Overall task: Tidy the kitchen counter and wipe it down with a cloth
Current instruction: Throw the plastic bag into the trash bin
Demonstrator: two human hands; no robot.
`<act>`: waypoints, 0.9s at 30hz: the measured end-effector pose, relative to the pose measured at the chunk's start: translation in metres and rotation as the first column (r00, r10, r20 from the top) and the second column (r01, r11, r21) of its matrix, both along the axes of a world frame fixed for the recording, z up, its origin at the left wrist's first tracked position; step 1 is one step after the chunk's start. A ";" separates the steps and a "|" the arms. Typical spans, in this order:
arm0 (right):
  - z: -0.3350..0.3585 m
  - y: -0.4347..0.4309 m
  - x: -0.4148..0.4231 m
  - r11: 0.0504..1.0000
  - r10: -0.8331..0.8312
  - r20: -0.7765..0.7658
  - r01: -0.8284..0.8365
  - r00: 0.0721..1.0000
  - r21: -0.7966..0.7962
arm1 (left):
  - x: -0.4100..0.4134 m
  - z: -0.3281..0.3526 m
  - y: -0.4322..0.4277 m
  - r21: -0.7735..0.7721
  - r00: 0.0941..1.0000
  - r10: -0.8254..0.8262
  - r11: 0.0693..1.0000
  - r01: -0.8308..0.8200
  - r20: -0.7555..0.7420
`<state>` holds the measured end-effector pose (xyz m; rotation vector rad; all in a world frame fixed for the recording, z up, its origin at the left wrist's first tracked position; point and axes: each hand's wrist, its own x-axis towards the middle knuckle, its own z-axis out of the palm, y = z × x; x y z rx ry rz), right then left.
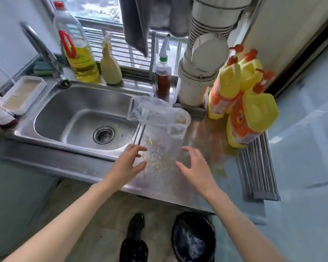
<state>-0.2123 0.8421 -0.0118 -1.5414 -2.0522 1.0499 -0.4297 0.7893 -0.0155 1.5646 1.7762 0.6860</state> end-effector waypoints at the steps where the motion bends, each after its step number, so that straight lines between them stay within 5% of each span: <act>1: 0.002 0.023 -0.010 0.999 -0.041 0.018 0.041 0.999 0.011 | -0.016 -0.001 0.020 0.012 0.999 0.030 0.999 -0.030 -0.024; 6: -0.002 0.120 -0.059 0.998 -0.036 0.246 0.049 0.969 -0.050 | -0.079 -0.013 0.122 0.046 0.990 0.057 0.998 -0.051 -0.132; 12: -0.025 0.150 -0.087 0.969 0.153 0.503 -0.028 0.851 -0.247 | -0.103 -0.053 0.196 -0.171 0.849 -0.265 0.963 0.208 -0.458; 16: -0.040 0.152 -0.092 0.993 -0.001 0.579 0.070 0.815 -0.097 | -0.094 -0.063 0.219 -0.212 0.840 -0.321 0.944 0.251 -0.437; 21: -0.047 0.162 -0.090 0.924 -0.352 0.181 0.372 0.918 -0.088 | -0.082 -0.070 0.231 -0.129 0.848 -0.242 0.970 0.205 -0.472; 24: -0.033 0.170 -0.088 0.838 -0.521 -0.030 0.505 0.853 -0.206 | -0.069 -0.057 0.231 -0.054 0.964 -0.266 0.963 0.264 -0.032; 27: -0.010 0.166 -0.087 0.742 -0.651 -0.228 0.543 0.724 -0.394 | -0.050 -0.033 0.218 -0.043 0.927 -0.338 0.936 0.350 0.164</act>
